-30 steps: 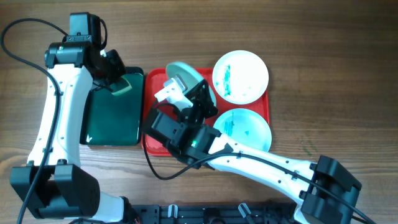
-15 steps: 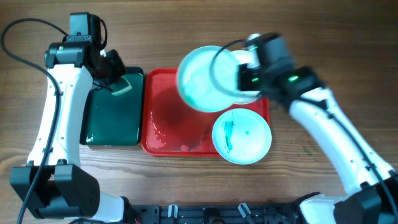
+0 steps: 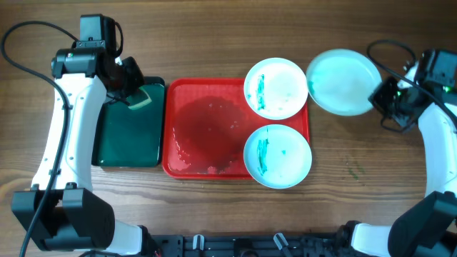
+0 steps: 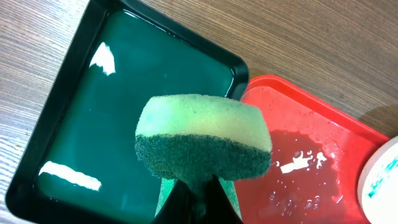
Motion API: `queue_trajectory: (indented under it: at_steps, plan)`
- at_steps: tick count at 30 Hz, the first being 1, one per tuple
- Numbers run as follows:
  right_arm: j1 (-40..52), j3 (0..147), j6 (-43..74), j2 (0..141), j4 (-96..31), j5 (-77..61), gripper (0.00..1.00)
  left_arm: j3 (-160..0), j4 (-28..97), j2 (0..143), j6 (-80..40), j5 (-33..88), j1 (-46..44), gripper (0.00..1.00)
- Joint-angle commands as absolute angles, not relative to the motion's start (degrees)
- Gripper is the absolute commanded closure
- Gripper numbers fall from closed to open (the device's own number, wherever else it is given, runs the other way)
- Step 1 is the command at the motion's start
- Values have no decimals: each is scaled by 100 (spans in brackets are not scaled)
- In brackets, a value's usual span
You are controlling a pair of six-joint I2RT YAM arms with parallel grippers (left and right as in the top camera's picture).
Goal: Clean dirty plates on tray and stack at the side
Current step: 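Carry the cleaned plate right off the red tray with the right gripper, then set the plate down on the table and release it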
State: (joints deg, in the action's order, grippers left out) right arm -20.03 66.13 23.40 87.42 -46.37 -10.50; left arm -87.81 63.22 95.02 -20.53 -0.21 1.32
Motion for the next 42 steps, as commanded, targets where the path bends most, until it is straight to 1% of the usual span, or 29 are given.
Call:
queue_trajectory:
  at_steps: [1,7,13,14,15,16,17,23,27,30,34,35,39,42]
  plan:
    - [-2182,6108,2451,8724,-4213,-517,96,-8799,6305,9553,-2106,-115,172,96]
    - [-2200,5081,2443,8941,-2910,-207,96,-8799,6289,9553,-2106,-117,172,96]
    - [-2200,4703,2460,9161,-2532,217,96,-8799,6278,9553,-2106,-115,172,96]
    - [-2200,4689,2458,9174,-2530,213,85,-8799,6276,9553,-2106,-115,172,96]
    - [-2200,4687,2386,9170,-2576,121,53,-8799,6265,9553,-2106,-115,172,96]
    - [-2200,4718,2311,9155,-2659,-14,47,-8799,6257,9553,-2106,-115,172,96]
    - [-2200,4790,2204,9142,-2797,-209,44,-8799,6243,9553,-2106,-115,172,96]
    - [-2171,5780,1503,8667,-4637,-1649,44,-8799,6239,9553,-2106,-115,172,96]
    - [-1892,5850,1105,8335,-5336,-2255,46,-8799,6239,9553,-2108,-115,172,96]
    - [-1496,5728,895,8353,-5734,-2303,47,-8799,6239,9553,-2108,-115,172,96]
    - [-799,5153,917,8368,-5655,-2303,53,-8799,6241,9553,-2108,-115,172,96]
    - [-587,4930,919,8388,-5446,-2303,56,-8799,6239,9553,-2108,-117,172,96]
    - [-110,4366,1055,8401,-4827,-2305,60,-8799,6241,9553,-2106,-115,172,96]
    - [204,4191,1052,8401,-4602,-2300,64,-8799,6239,9553,-2108,-115,172,96]
